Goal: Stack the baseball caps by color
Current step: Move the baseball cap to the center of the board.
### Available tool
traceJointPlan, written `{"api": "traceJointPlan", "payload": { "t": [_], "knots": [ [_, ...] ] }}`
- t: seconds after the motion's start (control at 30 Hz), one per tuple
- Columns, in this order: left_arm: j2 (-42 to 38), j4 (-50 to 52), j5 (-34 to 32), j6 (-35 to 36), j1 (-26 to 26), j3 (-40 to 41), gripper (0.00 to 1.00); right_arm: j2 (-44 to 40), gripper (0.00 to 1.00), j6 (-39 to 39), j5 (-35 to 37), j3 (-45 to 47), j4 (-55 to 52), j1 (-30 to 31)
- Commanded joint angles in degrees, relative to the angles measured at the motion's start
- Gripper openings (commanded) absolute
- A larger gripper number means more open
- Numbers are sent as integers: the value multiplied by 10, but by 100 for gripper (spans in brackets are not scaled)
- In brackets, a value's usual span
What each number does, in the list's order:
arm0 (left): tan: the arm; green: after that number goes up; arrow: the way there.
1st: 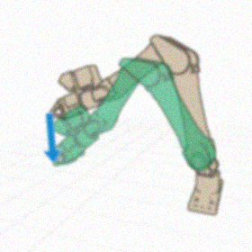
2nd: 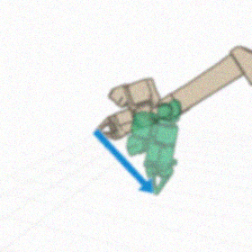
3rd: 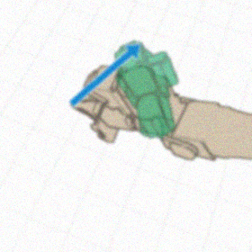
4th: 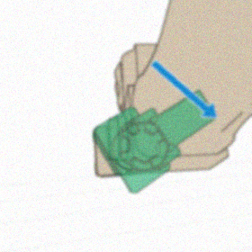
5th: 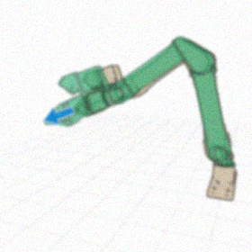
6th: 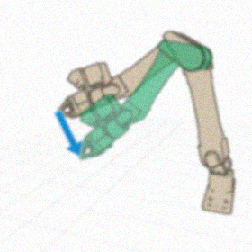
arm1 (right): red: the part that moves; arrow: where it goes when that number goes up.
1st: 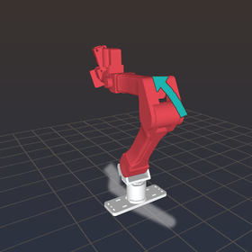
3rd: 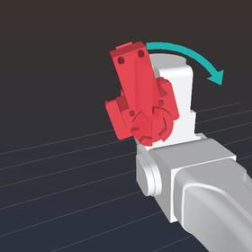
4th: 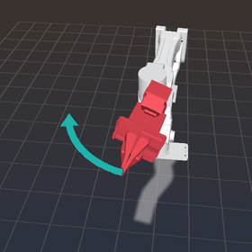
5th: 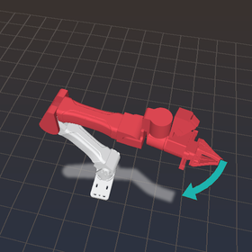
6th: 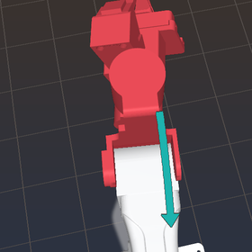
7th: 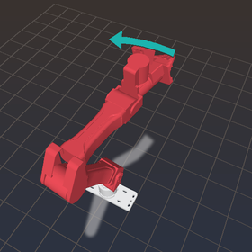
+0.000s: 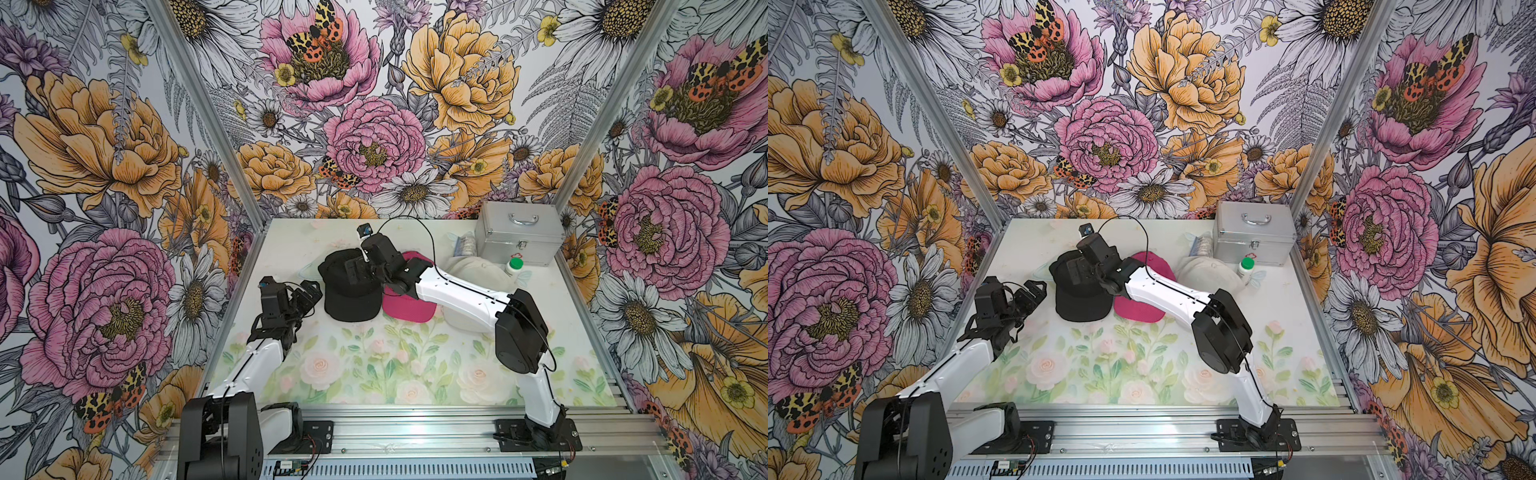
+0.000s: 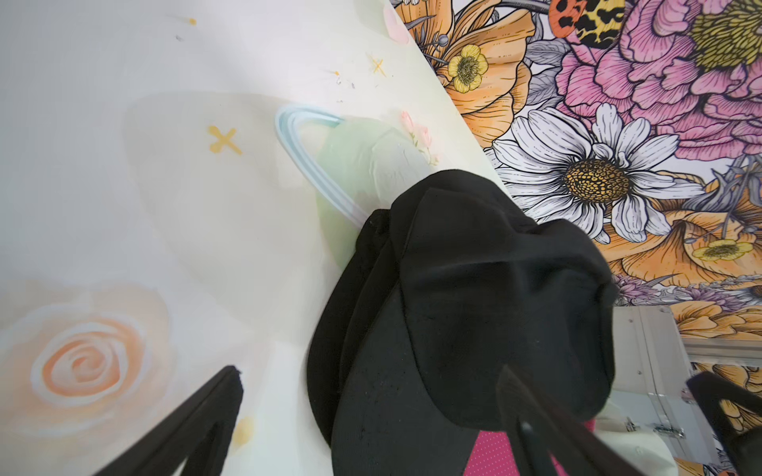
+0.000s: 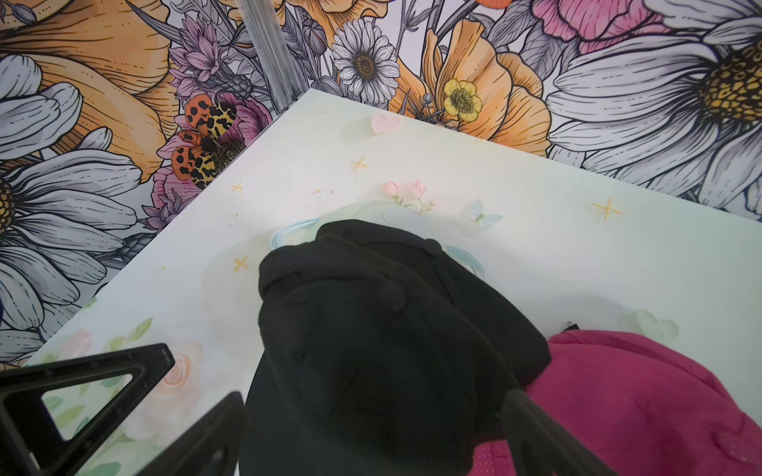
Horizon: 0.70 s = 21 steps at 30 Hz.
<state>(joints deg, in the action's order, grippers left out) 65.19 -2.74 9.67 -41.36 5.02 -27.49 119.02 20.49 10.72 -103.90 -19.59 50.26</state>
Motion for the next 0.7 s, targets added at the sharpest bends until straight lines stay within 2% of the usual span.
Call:
{"api": "traceJointPlan", "payload": {
  "t": [0.0,0.23,0.47,0.57,0.67],
  "knots": [
    [-15,5,-3,16,7,8,99,-46,99,5,-5,63,74,9],
    [-18,5,28,16,6,15,99,-87,98,6,-17,213,230,21],
    [3,-11,56,-6,7,16,99,-64,97,66,14,234,218,34],
    [22,-28,52,-12,7,14,99,-46,96,62,26,228,216,50],
    [60,-26,39,-25,12,-2,99,-23,97,70,76,208,189,66]
  ]
}}
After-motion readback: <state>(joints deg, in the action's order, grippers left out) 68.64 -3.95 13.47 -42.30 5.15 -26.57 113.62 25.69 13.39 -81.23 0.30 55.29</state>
